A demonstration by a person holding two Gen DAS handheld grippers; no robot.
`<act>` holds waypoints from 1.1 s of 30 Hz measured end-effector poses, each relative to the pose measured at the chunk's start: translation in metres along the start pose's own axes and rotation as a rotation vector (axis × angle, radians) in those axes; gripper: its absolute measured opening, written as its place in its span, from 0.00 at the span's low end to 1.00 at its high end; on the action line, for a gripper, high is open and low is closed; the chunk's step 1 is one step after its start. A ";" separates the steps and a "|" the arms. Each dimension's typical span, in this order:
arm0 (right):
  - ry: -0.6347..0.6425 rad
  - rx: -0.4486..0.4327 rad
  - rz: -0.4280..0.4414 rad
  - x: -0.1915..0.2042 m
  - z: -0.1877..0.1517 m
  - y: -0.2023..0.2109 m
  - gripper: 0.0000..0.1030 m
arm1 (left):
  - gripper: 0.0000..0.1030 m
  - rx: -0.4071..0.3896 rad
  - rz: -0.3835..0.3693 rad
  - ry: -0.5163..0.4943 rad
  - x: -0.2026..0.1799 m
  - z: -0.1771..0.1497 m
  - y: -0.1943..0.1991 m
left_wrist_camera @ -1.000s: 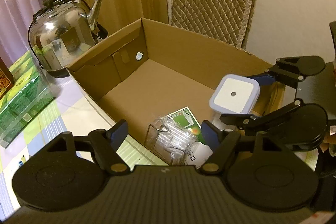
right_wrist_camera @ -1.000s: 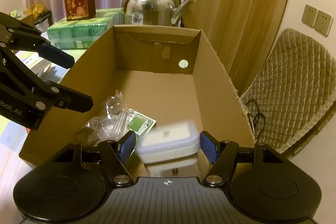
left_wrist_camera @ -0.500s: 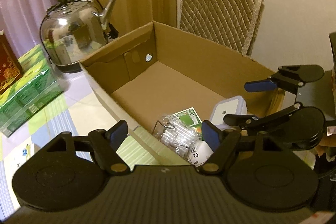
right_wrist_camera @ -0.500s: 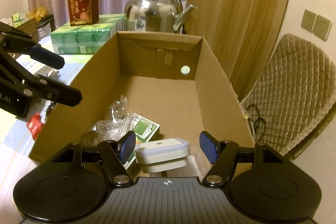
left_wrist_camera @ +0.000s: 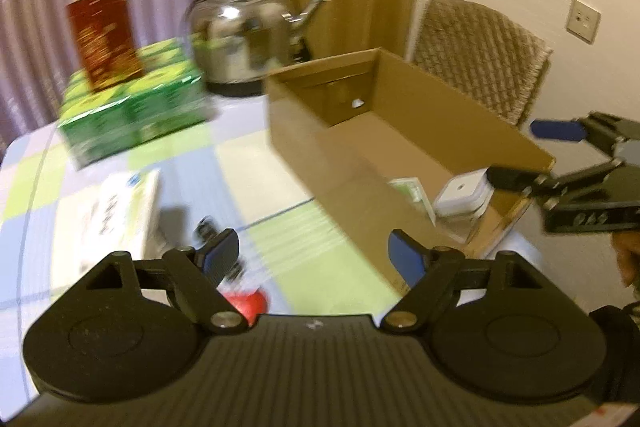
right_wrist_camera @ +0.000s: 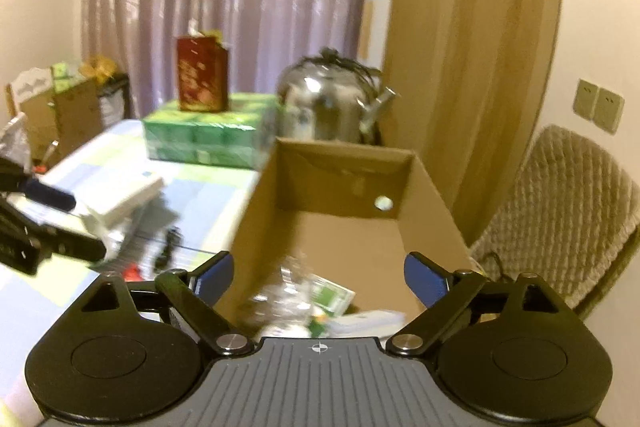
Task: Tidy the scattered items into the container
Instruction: 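Withdraw both tools back over the table, then grasp the red candy packet with the right tool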
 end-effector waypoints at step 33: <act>0.142 0.184 0.263 0.154 -0.053 -0.066 0.93 | 0.99 0.113 0.233 0.233 0.140 -0.155 0.060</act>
Point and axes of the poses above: each gripper's, at about its wrist camera, not at the fingertips, and y roughly against the way its jaws point, x to its left, z to its top, the point moved 8 cm from there along -y, roughly the way its jaws point, and after that the axes turned 12 degrees about z, right-handed, at the moved point
